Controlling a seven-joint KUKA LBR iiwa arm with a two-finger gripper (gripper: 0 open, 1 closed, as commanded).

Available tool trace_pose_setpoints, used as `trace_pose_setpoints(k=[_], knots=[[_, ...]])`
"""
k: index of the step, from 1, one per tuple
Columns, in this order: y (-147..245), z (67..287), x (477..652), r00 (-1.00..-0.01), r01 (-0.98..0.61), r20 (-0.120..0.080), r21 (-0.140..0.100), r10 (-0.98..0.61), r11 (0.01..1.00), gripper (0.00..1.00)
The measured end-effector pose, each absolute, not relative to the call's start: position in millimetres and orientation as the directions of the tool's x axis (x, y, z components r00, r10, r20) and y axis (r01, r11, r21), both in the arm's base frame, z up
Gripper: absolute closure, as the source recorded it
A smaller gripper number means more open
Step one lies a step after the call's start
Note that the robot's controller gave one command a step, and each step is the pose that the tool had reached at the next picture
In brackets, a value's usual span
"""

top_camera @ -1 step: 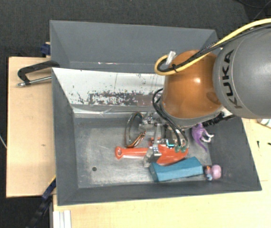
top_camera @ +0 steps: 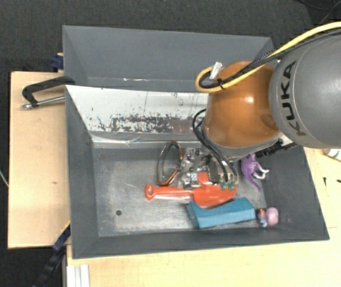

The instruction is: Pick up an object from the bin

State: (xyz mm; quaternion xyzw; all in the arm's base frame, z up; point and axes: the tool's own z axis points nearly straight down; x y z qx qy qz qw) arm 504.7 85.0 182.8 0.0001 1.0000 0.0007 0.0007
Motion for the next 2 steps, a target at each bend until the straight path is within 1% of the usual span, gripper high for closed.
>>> trace_pose_setpoints(k=[1, 2], knots=[[85, 183, 504.7, -1.000, 0.000, -0.001, 0.002, 0.000, 1.000, 1.00], [32, 179, 507.3, -0.999, -0.037, -0.001, 0.002, -0.037, 0.999, 1.00]])
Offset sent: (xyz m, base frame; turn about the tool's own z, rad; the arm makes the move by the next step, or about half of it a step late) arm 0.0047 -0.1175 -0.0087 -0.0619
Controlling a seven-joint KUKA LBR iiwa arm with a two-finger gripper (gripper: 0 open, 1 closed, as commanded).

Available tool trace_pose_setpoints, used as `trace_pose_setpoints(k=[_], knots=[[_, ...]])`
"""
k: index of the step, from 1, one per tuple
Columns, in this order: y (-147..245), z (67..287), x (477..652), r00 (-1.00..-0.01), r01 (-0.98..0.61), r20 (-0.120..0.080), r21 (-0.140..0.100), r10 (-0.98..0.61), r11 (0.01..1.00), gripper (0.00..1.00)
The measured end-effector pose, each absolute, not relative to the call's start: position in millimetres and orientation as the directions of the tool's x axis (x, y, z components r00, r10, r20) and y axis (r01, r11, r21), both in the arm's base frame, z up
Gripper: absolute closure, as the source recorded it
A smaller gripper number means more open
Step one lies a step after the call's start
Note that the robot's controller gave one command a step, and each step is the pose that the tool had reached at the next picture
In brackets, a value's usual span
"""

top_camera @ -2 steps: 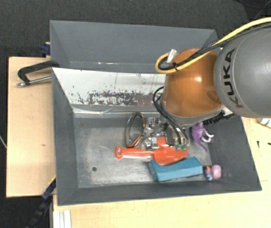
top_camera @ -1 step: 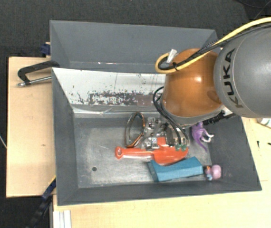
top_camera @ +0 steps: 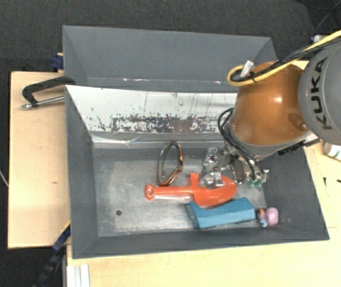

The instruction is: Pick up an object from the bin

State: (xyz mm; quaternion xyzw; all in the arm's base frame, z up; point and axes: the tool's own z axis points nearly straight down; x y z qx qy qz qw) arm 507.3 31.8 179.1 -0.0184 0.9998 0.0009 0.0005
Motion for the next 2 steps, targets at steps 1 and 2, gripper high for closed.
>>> trace_pose_setpoints(k=[1, 2], knots=[[14, 220, 498.5, -0.999, -0.049, 0.004, -0.001, -0.049, 0.999, 1.00], [5, 174, 515.1, -0.923, 0.385, 0.000, 0.001, 0.385, 0.923, 0.00]])
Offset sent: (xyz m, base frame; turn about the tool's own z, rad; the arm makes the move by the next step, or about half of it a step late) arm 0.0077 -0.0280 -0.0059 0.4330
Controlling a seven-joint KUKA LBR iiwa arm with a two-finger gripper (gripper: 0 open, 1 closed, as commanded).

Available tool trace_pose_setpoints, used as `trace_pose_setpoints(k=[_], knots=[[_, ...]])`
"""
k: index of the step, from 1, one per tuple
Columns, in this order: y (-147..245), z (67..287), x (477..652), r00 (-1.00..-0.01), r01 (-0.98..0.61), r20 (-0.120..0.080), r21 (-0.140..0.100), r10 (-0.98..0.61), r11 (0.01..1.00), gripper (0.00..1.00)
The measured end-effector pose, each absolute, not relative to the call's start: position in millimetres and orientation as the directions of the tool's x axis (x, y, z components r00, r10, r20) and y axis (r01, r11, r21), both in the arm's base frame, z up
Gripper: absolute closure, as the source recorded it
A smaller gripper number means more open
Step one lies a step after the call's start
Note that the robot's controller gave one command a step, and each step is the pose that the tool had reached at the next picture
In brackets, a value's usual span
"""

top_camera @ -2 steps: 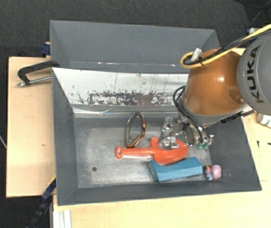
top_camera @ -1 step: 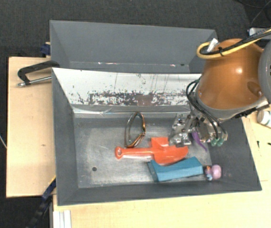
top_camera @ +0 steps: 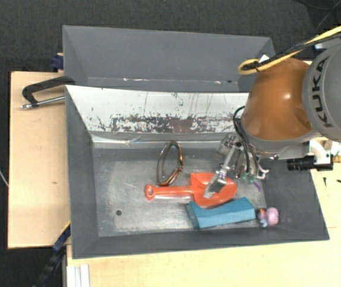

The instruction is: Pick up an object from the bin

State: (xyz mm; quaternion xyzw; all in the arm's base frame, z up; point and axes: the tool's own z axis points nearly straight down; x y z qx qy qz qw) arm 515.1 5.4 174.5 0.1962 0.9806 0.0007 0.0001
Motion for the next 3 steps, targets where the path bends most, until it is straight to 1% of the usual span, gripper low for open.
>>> trace_pose_setpoints(k=[1, 2, 3], knots=[[5, 174, 515.6, -0.923, 0.385, 0.000, 0.001, 0.385, 0.923, 0.00], [12, 81, 536.7, -0.928, 0.372, 0.011, 0.000, 0.372, 0.928, 1.00], [12, 81, 536.7, -0.928, 0.372, 0.011, 0.001, 0.372, 0.928, 1.00]])
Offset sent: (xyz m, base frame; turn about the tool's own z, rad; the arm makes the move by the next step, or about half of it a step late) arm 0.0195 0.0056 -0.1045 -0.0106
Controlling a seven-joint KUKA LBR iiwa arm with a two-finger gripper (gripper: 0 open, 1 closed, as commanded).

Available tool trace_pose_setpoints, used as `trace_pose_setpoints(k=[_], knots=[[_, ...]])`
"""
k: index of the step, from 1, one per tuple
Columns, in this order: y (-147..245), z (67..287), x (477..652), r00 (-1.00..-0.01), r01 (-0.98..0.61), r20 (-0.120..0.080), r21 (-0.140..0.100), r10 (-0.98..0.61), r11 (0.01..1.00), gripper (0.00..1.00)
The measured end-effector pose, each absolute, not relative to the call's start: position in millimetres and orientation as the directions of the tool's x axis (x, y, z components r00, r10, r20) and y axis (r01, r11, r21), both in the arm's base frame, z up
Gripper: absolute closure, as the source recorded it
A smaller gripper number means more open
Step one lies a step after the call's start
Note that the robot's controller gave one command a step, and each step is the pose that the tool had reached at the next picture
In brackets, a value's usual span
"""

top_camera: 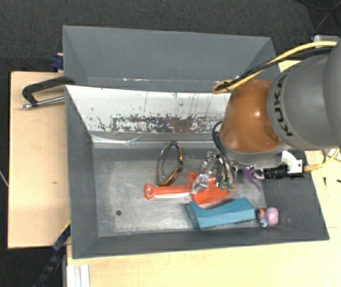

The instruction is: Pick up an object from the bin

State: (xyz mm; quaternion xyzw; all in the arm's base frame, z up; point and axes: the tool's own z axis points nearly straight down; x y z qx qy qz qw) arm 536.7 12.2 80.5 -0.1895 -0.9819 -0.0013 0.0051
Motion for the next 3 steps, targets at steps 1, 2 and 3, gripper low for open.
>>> trace_pose_setpoints(k=[1, 2, 3], knots=[[12, 81, 536.4, -0.928, 0.372, 0.011, 0.001, 0.372, 0.928, 1.00], [13, 86, 533.8, -0.929, 0.370, 0.012, 0.000, 0.370, 0.929, 1.00], [-9, 142, 547.3, -0.981, 0.195, -0.005, 0.002, 0.195, 0.981, 1.00]])
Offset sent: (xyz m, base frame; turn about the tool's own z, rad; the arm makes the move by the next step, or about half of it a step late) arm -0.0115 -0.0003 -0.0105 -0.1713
